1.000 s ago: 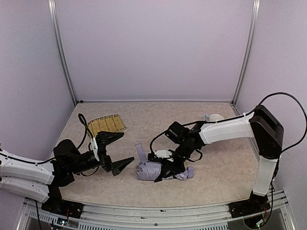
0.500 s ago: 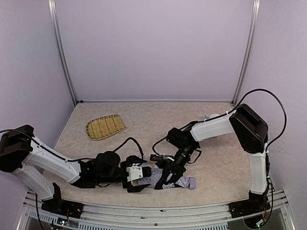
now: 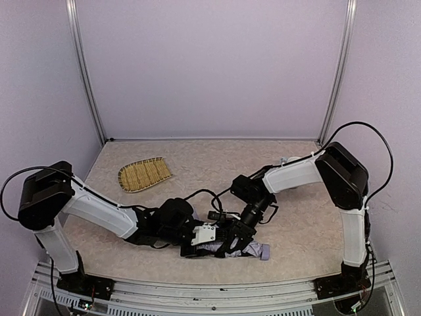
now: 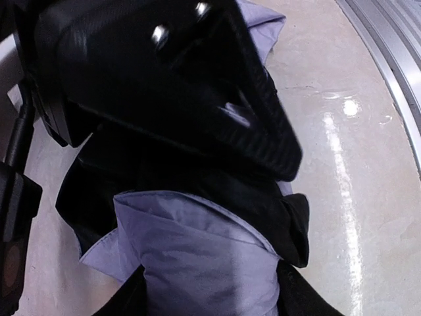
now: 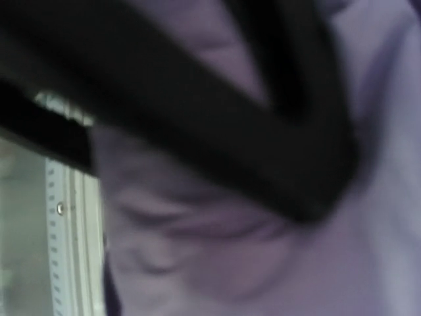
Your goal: Put away the umbrella
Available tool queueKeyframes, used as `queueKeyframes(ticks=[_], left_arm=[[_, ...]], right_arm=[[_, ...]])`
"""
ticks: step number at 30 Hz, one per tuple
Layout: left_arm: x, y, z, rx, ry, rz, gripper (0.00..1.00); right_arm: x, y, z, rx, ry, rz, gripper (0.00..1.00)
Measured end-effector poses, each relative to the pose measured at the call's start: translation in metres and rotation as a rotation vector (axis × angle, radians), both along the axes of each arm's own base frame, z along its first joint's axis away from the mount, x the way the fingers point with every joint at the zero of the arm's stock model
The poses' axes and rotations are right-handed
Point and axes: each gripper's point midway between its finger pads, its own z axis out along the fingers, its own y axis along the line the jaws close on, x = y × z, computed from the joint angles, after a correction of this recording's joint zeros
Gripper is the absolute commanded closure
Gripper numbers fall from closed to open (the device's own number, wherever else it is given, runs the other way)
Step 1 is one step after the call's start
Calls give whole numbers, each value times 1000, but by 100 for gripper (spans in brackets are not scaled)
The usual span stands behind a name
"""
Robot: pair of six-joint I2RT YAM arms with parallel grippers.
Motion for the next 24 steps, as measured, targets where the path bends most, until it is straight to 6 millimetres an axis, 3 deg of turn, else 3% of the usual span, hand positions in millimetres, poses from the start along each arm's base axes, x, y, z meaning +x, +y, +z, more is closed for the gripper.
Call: queueKeyframes(ticks=[3,7,15,22,24], left_arm=[[4,-5,0,7,62,-4,64],[12,-13,2,-5,154,3,66],[20,-20,-2,-30,351,12,67],[28,-24,-4,-38,526,2,69],[29,-24,-5,-41,574,-6,68]], right_arm=[[2,-4,6,5,-20,-25,25],[11,-13,10,14,-134,-55,20],[45,-46,11,-74,-489,-173,19],[69,-67,44,-78,-817,-267,21],[61,-60,53,-34,-931,-234,24]])
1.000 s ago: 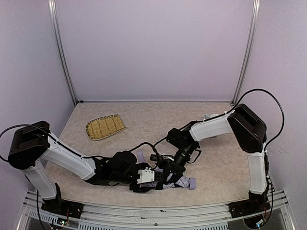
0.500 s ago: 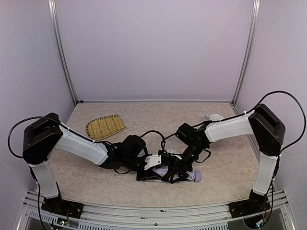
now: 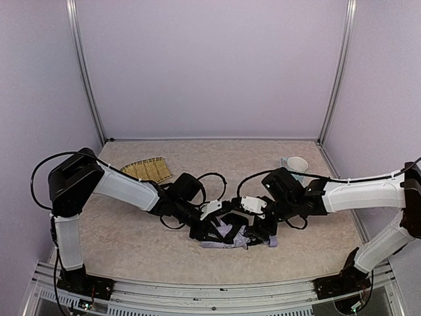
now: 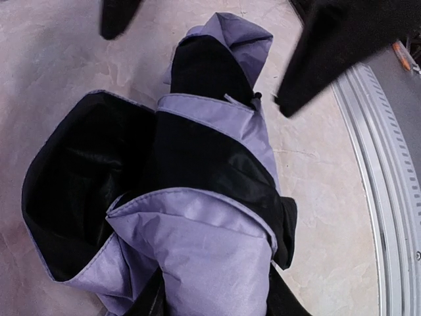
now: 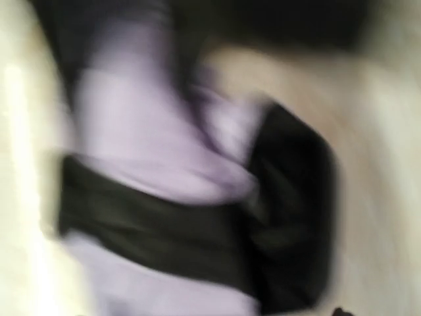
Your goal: Put away the umbrella
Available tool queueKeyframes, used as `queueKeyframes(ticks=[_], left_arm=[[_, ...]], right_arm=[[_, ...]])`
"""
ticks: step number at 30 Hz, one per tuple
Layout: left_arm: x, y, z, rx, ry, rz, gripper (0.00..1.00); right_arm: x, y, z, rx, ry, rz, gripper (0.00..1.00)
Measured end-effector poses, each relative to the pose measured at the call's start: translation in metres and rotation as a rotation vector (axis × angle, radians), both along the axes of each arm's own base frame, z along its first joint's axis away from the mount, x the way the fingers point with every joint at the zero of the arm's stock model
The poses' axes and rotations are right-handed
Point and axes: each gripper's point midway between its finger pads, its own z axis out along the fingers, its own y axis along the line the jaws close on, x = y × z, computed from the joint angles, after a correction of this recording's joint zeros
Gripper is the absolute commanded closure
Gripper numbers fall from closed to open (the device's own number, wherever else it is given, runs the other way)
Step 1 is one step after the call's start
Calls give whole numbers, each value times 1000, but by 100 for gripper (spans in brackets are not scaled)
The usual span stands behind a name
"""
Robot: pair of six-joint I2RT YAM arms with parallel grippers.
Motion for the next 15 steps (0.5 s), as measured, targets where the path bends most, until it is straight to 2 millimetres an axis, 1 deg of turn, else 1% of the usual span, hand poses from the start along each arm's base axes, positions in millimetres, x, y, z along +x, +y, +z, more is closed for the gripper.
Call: queueKeyframes(ticks=[3,5,8,11,14,15], left_arm=[[1,0,0,-5,40,-9,65],[0,0,0,-6,49,-11,63],[0,0,0,-7,54,-14,60],[0,1,-1,-7,56,-15,58],[-1,1,-1,-6,58,-16,57],[-1,1,-2,-5,59,-16,57]], right_arm=[[-28,22,3,25,-109,114,26],[-41,37,3,44,-150,171,28],[-43,55,1,64,-216,195,31],[-37,62,-11,38,-247,193,46],[-28,62,-27,-16,-268,179,75],[-26,62,-27,-21,-276,174,84]])
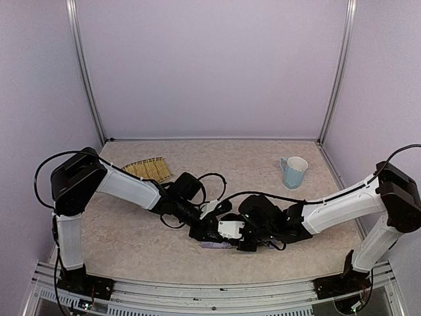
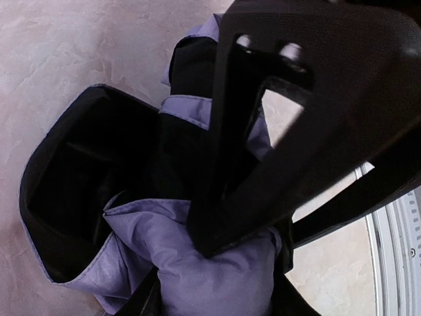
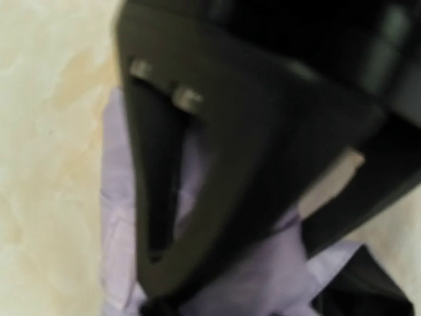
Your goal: Put away the umbrella
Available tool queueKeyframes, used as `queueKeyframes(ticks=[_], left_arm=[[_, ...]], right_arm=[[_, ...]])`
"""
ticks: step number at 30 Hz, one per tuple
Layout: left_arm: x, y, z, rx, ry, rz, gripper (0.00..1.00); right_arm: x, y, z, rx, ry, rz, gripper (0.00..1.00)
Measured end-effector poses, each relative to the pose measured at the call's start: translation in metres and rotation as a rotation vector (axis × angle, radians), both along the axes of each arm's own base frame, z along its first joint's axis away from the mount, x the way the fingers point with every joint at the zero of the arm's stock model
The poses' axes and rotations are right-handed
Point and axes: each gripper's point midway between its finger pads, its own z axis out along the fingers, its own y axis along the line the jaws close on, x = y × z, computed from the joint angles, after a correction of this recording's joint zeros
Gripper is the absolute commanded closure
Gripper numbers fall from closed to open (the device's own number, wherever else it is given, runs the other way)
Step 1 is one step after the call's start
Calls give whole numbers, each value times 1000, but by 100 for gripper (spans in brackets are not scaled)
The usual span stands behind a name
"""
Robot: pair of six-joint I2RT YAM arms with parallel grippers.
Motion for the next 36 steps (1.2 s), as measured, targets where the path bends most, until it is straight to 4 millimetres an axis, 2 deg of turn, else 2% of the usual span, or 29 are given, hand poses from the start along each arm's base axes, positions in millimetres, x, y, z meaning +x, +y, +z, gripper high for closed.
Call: queueKeyframes(ticks=[2,4,11,15,18,20,22,27,30,31,33,36], left_arm=[[0,0,0,0,0,0,57],[0,0,0,0,2,1,58],[-9,-10,1,-21,-3,-31,61],[-9,-12,1,-27,-5,-34,64],[-6,-11,0,-24,-1,-24,64],[-3,-9,0,-22,4,-13,63],[-1,-8,0,-20,6,-8,63],[-2,-7,1,-24,16,-16,63],[-3,-5,2,-29,28,-26,63],[-4,-4,2,-28,31,-29,63],[-4,-3,2,-28,37,-33,63],[-5,-3,2,-27,43,-37,63]], right_arm=[[1,1,3,1,-19,-10,94],[3,0,8,8,-27,-21,100],[-10,-19,13,39,0,-31,100],[-8,-23,13,29,4,-54,87],[2,-33,12,-7,24,-112,83],[9,-41,12,-22,30,-152,76],[14,-50,13,-35,32,-189,72],[32,-87,18,-109,-2,-304,60],[35,-98,20,-146,-20,-328,45],[33,-97,21,-156,-27,-316,38],[26,-90,24,-159,-44,-272,31],[5,-68,28,-148,-79,-145,19]])
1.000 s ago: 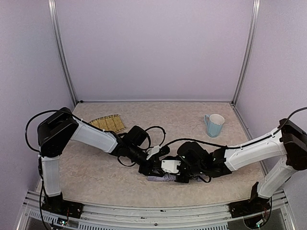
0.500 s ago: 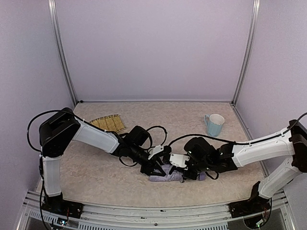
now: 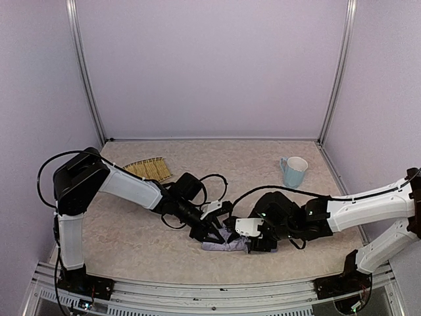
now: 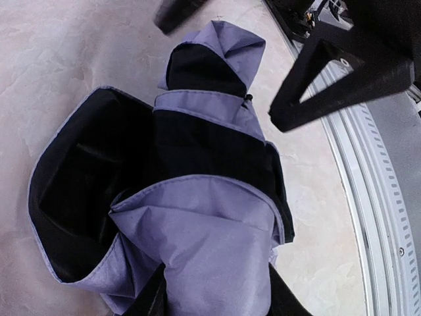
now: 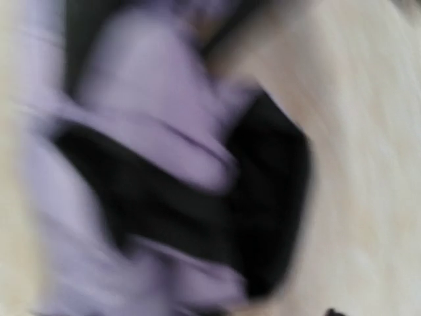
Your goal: Put away the umbrella
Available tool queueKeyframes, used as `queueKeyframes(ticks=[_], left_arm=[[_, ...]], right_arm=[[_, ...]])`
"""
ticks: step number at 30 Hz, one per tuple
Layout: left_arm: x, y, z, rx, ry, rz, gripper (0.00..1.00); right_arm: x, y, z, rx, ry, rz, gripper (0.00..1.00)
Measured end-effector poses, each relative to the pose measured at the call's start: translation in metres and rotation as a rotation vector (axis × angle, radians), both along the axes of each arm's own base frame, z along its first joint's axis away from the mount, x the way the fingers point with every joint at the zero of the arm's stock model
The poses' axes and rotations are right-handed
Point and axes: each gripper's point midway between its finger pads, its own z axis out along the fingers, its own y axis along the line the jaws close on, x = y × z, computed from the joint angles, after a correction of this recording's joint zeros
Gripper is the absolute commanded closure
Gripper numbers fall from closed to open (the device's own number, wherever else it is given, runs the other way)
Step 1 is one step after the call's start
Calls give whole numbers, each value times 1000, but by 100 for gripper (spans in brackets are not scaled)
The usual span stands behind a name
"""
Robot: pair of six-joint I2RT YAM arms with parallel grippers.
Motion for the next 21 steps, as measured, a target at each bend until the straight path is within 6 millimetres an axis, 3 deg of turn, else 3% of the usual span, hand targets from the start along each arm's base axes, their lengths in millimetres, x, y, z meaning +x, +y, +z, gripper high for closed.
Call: queueKeyframes(ticks=[3,10,14,18,21], left_arm=[[0,0,0,0,0,0,63],[0,1,0,0,15,-7,64],[-1,2,0,-2,18,-16,65],[-1,5,0,2,35,-22,63],[0,9,-2,12,48,-23,49]], right_arm=[[-14,18,-3,10,-4,90,14],[-15,29,-44,-70,29,152,15],[-7,44,-44,-55,8,169,29],[-8,53,-49,-64,37,185,56],[-8,57,-52,-67,63,175,72]])
